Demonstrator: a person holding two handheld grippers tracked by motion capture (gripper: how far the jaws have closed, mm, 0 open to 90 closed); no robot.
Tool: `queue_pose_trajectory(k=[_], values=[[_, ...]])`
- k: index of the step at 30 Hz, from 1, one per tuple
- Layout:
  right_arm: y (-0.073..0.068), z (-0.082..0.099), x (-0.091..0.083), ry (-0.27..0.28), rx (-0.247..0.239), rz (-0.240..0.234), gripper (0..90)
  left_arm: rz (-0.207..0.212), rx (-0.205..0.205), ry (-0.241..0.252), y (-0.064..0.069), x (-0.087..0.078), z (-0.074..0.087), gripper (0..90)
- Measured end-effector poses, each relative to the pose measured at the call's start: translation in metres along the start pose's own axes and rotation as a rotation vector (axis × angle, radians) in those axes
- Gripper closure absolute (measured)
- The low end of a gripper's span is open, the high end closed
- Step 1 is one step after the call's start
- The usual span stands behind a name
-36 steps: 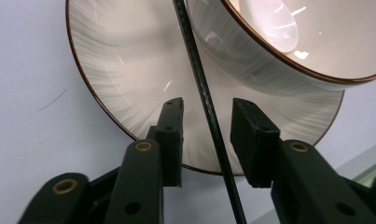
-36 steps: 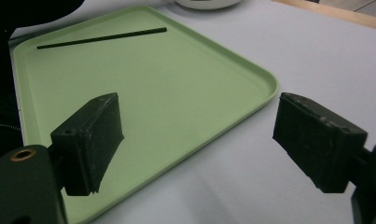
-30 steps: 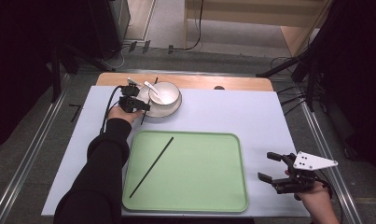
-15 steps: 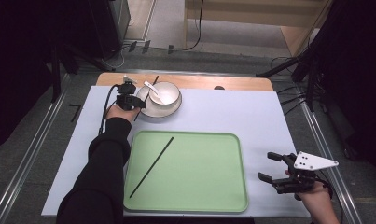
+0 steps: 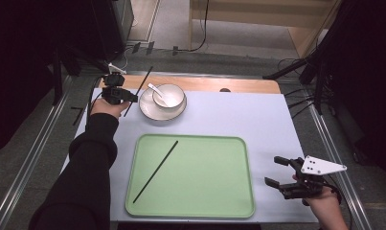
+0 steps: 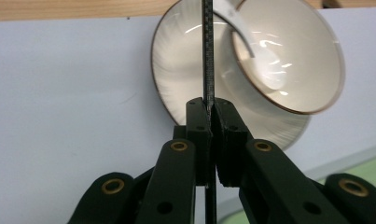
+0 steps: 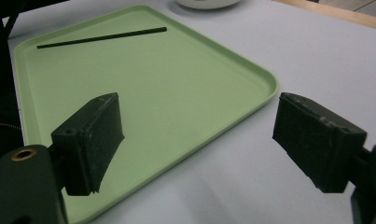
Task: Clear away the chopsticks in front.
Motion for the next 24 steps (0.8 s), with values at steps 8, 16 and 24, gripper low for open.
queue_pose_trajectory(k=[8, 16, 24], values=[[0.000, 0.001, 0.000, -0.002, -0.005, 0.003, 16.5, 0.064, 0.059, -0.010, 0.021, -0.013, 0.029, 85.8], [-0.001, 0.000, 0.001, -0.005, -0.003, 0.004, 16.5, 0.097, 0.131, -0.025, 0.042, -0.015, 0.069, 85.8], [-0.001, 0.001, 0.001, -0.011, 0.001, 0.001, 16.5, 0.142, 0.171, -0.033, 0.056, -0.013, 0.100, 85.8]])
Point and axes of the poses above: each handheld gripper's, and its own axes: x roughly forward along the jaws, z roughly out of its underside, y roughly to its right, the point moved 8 cm from there along x, roughly forward along the jaws, and after that the axes turned 12 degrees about -y, right-handed, at the moved point
